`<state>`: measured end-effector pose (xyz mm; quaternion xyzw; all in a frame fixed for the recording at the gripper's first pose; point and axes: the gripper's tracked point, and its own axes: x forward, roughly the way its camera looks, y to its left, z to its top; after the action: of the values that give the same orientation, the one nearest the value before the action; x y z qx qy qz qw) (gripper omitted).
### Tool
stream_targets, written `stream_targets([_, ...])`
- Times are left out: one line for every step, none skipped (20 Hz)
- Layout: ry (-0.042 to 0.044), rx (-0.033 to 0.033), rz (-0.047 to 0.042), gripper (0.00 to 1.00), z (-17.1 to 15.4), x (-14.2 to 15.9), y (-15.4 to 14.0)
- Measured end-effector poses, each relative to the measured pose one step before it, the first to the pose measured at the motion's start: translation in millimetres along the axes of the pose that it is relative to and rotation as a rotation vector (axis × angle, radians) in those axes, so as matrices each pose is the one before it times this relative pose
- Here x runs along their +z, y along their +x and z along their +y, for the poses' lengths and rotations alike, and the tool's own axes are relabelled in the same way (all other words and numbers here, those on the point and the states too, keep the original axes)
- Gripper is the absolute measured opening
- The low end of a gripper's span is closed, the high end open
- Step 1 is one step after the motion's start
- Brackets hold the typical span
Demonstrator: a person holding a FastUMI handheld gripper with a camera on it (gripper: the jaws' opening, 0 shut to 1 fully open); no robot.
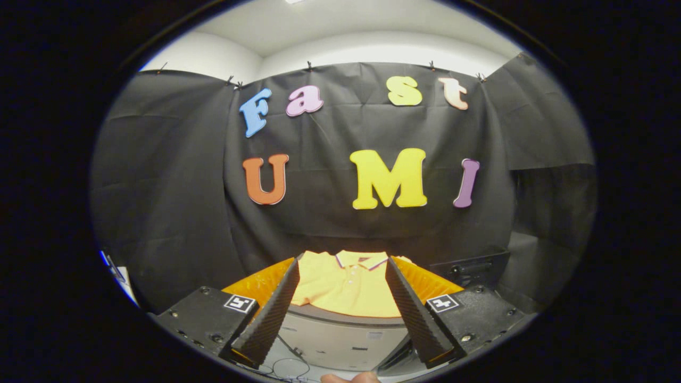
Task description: Put the clothes into the washing machine and then close the washing machine lid.
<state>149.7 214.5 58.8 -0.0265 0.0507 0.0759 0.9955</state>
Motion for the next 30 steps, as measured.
stream_targets([0.00383, 0.00846, 0.00907, 1.0, 1.14, 1.57, 11.14])
stream_targets([0.00642, 0.00495, 0.01256, 1.0, 0.76, -0.97, 11.94])
stream_targets([0.00772, 0.01151, 0.01705, 1.0, 2.13, -1.84, 12.31])
stream_targets([0.00362, 0.00917, 0.02667, 1.0, 1.91, -4.91, 12.52])
stream_targets([0.00347, 0.00937, 0.02597, 1.0, 0.86, -3.52, 8.7])
stream_targets([-0.00319, 0.00876, 0.03248, 1.0, -0.19, -6.71, 10.19])
stream_targets([-0.00518, 0.01264, 0.02044, 1.0, 2.15, -3.43, 10.55])
stream_targets([-0.00857, 0.00518, 0.01827, 1.0, -0.49, -3.17, 10.25])
stream_targets([-0.003, 0.0014, 0.0172, 1.0, -1.71, -1.97, 11.39])
stream_targets([0.00371, 0.00116, 0.01898, 1.0, -2.75, -3.42, 9.06])
stream_targets([0.0041, 0.00102, 0.0302, 1.0, -1.76, -1.73, 9.45])
stream_targets([0.00738, -0.00303, 0.02737, 1.0, -4.13, -2.27, 10.16])
stream_targets([0.00551, -0.00599, 0.03687, 1.0, -4.68, -1.67, 8.43])
stream_targets([0.00505, -0.00569, 0.03768, 1.0, -2.72, -3.43, 9.73])
stream_targets([0.00587, -0.00775, 0.03891, 1.0, -5.87, -0.8, 9.17])
stream_targets([0.00799, -0.01095, 0.04035, 1.0, -3.74, -2.19, 8.02])
stream_targets([0.00983, -0.00886, 0.03996, 1.0, -4.07, -2.31, 7.3])
stream_targets([0.00753, -0.00656, 0.04261, 1.0, -3.99, -1.72, 8.58])
stream_targets([0.01018, -0.00114, 0.03485, 1.0, -2.01, -0.39, 6.72])
stream_targets([0.00883, -0.00471, 0.03617, 1.0, -1.79, -0.41, 4.81])
stream_targets([0.00648, -0.00748, 0.03393, 1.0, -3.08, 0.62, 8.74])
stream_targets([0.00014, -0.01101, 0.03256, 1.0, -3.08, 1.78, 4.49])
stream_targets([0.00079, -0.00859, 0.03061, 1.0, -3.57, 1.97, 6.69])
stream_targets([0.00482, -0.003, 0.03408, 1.0, 0.36, 0.29, 8.71])
stream_targets([0.00684, -0.01176, 0.03831, 1.0, -2.84, 1.17, 3.88])
stream_targets([0.00238, -0.01076, 0.03412, 1.0, -3.58, -0.93, 7.24])
stream_targets([0.00085, -0.0141, 0.03387, 1.0, -2.7, 1.23, 5.12])
stream_targets([0.00081, -0.00919, 0.03316, 1.0, -1.66, -1.2, 6.09])
stream_targets([0.00279, 0.00076, 0.02987, 1.0, 0.07, -0.41, 5.3])
stream_targets([0.00542, 0.01078, 0.02426, 1.0, 3.53, 0.46, 6.66])
